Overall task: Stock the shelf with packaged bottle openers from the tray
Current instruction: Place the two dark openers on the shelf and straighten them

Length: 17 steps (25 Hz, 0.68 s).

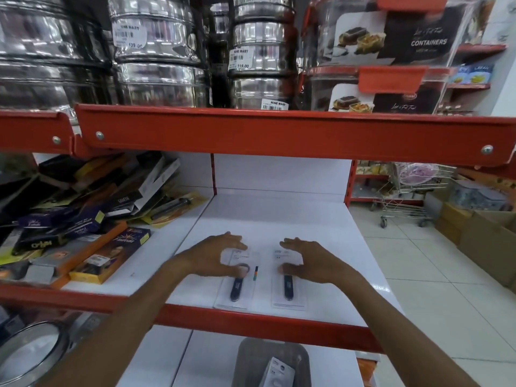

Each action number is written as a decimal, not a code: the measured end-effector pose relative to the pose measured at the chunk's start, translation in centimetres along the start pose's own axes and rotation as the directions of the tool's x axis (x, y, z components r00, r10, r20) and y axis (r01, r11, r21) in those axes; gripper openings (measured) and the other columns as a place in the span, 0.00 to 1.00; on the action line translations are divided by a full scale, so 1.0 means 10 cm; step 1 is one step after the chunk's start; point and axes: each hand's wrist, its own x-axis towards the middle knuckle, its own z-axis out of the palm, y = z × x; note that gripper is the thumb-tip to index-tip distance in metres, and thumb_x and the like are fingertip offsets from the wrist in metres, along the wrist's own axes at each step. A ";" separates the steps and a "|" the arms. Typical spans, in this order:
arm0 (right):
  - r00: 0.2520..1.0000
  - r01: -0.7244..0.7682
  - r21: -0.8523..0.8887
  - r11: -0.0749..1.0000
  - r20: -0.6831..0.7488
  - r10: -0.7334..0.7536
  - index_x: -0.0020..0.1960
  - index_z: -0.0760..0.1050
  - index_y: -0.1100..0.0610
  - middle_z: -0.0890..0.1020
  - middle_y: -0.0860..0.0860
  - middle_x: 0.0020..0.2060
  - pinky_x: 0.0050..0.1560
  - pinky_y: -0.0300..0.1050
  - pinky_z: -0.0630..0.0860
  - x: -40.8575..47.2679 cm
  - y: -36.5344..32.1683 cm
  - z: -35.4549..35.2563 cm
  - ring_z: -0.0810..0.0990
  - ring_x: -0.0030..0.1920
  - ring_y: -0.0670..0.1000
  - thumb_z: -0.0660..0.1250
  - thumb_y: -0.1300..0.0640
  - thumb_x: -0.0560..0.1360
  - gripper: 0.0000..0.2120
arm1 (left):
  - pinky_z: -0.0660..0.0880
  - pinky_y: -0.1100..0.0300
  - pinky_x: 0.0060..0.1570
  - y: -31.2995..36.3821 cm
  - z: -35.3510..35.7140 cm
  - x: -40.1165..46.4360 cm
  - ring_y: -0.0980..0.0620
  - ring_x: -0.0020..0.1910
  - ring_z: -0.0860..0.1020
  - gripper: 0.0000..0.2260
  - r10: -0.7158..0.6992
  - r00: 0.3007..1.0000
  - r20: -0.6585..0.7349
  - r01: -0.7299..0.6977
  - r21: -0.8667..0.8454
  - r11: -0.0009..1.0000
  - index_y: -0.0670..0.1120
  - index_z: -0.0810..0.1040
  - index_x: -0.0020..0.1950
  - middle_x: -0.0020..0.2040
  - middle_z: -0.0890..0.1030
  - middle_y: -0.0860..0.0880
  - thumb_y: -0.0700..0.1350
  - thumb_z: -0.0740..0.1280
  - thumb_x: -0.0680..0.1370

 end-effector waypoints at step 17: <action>0.996 0.066 -0.066 0.996 -0.049 -0.069 0.65 0.74 0.42 0.77 0.43 0.66 0.53 0.34 0.65 -0.31 -0.03 0.26 0.77 0.62 0.47 0.65 0.23 0.58 0.40 | 0.60 0.49 0.78 0.13 0.15 -0.23 0.57 0.78 0.61 0.43 0.057 0.988 0.145 -0.060 0.020 0.998 0.68 0.68 0.72 0.80 0.63 0.60 0.72 0.76 0.59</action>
